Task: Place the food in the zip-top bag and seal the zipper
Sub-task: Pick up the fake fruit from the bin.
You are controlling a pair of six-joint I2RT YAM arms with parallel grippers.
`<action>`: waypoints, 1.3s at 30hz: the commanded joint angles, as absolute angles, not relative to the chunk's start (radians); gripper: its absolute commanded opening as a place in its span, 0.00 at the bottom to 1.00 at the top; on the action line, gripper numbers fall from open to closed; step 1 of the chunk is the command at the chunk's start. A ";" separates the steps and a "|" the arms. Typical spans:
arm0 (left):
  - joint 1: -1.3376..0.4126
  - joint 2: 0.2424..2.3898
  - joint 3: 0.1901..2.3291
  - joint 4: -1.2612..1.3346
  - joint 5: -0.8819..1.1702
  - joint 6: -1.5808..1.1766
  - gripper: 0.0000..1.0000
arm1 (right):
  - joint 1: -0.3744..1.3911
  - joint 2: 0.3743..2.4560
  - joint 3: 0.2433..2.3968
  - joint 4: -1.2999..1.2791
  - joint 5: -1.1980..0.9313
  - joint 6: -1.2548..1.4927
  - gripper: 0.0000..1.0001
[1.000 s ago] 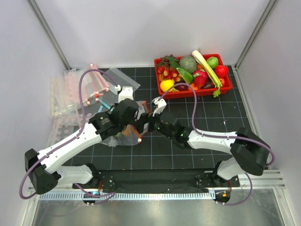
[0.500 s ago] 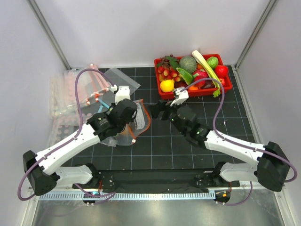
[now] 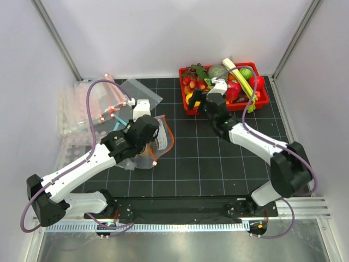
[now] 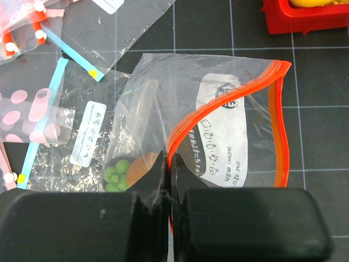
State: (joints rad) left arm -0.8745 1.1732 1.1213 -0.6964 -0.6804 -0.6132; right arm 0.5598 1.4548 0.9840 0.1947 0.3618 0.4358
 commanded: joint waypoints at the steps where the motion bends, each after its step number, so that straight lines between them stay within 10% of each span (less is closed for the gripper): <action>1: -0.871 1.166 1.121 -0.684 -0.698 -0.618 0.02 | 0.555 1.557 1.101 0.160 0.345 0.391 1.00; 24: -0.871 1.181 1.124 -0.681 -0.692 -0.615 0.01 | 0.526 2.054 1.614 -0.136 0.554 0.414 0.99; 33: -0.873 1.187 1.126 -0.683 -0.686 -0.614 0.01 | 0.525 1.893 1.503 -0.057 0.480 0.416 0.55; 39: -0.871 1.183 1.123 -0.681 -0.689 -0.615 0.01 | 0.525 1.758 1.424 -0.069 0.430 0.422 0.51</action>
State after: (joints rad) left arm -0.8745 1.1847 1.1213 -0.6991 -0.6796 -0.6132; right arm 0.5259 1.8771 1.4456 -0.1089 0.4614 0.4191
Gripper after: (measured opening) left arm 0.022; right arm 0.812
